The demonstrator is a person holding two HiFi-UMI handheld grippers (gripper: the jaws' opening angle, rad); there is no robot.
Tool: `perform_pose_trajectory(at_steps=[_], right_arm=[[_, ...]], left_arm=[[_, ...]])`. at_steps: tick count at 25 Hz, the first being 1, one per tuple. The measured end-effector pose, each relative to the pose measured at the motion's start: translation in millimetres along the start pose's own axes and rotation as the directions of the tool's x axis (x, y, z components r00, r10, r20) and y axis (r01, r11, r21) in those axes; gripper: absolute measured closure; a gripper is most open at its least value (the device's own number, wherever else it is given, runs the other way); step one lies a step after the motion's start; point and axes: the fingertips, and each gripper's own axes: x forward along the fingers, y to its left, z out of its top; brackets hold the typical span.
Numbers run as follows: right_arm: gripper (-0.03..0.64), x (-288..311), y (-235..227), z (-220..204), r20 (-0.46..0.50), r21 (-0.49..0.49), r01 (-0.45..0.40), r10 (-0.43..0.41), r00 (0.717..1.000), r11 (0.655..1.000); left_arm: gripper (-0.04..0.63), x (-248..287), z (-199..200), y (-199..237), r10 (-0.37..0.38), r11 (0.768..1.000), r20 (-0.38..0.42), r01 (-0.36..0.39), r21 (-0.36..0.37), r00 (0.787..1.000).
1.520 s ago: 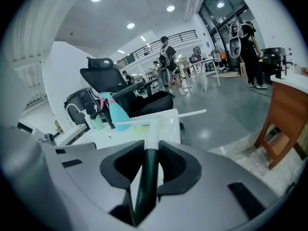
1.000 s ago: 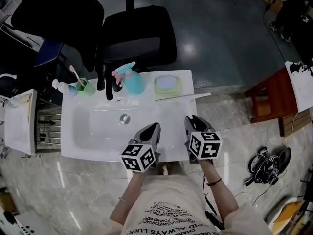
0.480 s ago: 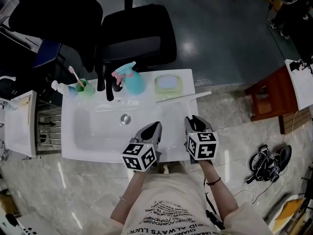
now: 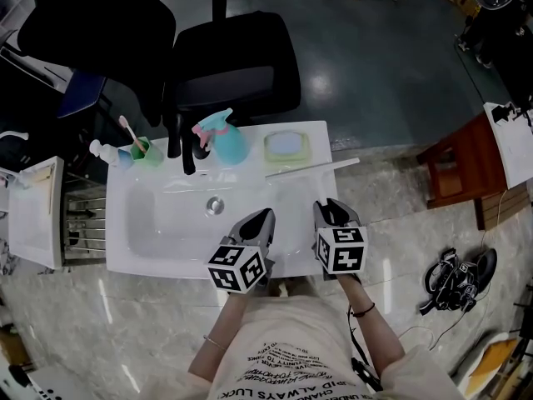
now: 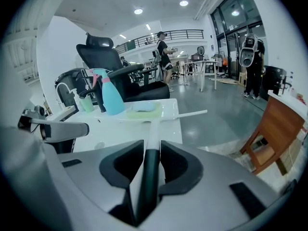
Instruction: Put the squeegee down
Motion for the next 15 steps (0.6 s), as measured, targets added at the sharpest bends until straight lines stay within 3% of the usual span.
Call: perform_pose_trajectory(at_steps=[6, 11, 15], right_arm=[[0.489, -6.9, 4.6, 7.9, 0.040, 0.012, -0.033, 0.032, 0.999, 0.999], [0.491, -23.3, 6.5, 28.0, 0.131, -0.009, -0.054, 0.055, 0.990, 0.998], [0.540, -36.9, 7.1, 43.9, 0.184, -0.027, -0.068, 0.072, 0.980, 0.997]], left_arm=[[0.572, -0.7, 6.9, -2.9, -0.017, 1.000, 0.010, 0.017, 0.018, 1.000], [0.572, -4.4, 19.3, -11.9, -0.053, 0.995, 0.028, 0.050, 0.082, 0.998], [0.572, -8.0, 34.1, -22.4, -0.086, 0.986, 0.048, 0.078, 0.148, 0.995]])
